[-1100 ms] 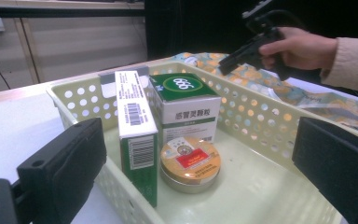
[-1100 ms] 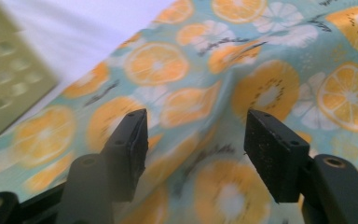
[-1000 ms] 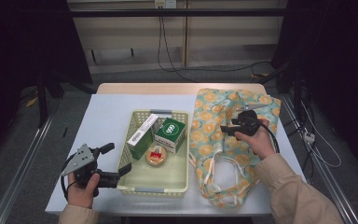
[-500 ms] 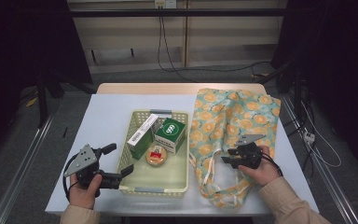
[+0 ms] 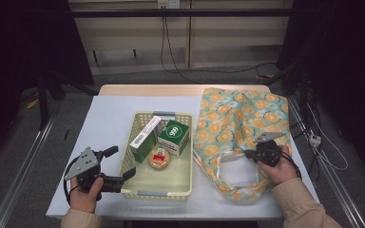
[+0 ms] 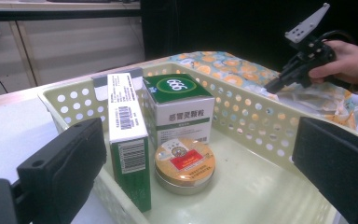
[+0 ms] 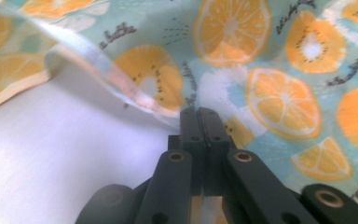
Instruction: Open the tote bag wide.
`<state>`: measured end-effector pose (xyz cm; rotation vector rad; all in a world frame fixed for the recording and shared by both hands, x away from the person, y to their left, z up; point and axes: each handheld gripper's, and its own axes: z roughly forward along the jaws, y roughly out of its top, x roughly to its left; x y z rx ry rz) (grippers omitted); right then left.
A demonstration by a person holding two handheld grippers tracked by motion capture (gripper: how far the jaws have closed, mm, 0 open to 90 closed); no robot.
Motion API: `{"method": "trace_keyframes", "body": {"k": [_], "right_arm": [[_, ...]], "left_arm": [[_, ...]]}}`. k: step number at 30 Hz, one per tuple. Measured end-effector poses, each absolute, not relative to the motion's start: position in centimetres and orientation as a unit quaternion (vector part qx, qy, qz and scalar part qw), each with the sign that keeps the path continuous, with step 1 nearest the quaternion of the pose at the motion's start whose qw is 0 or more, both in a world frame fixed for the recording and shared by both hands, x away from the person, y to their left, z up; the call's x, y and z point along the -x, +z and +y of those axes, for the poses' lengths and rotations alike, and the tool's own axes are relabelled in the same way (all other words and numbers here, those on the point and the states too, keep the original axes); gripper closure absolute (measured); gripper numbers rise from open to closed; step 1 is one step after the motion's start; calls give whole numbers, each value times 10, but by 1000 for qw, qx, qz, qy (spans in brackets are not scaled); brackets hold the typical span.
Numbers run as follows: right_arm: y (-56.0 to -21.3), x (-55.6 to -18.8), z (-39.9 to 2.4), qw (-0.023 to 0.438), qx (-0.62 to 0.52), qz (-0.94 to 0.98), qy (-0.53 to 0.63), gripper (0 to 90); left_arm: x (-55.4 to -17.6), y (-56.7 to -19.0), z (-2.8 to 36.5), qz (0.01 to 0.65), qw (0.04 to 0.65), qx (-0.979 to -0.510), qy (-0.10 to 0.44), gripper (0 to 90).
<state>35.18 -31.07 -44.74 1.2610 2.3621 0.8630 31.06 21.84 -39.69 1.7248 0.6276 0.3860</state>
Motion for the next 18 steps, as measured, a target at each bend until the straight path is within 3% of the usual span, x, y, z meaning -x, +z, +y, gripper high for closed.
{"method": "trace_keyframes", "body": {"k": [1, 4, 6, 8, 18], "right_arm": [[-447, -349, -312, 165, -445, 824, 309, 868], [-443, -343, -309, 180, -437, 814, 338, 615], [-436, -339, -301, 169, -420, 816, 360, 593], [-428, -335, -289, 166, -409, 809, 388, 505], [-408, -306, -212, 112, -304, 845, 425, 423]], "left_arm": [[-311, -397, 218, 271, 591, -741, 166, 25], [-310, -396, 218, 270, 593, -740, 166, 25], [-309, -395, 218, 270, 595, -739, 167, 25], [-309, -394, 219, 268, 596, -738, 168, 25], [-310, -395, 220, 269, 597, -737, 167, 25]]}}
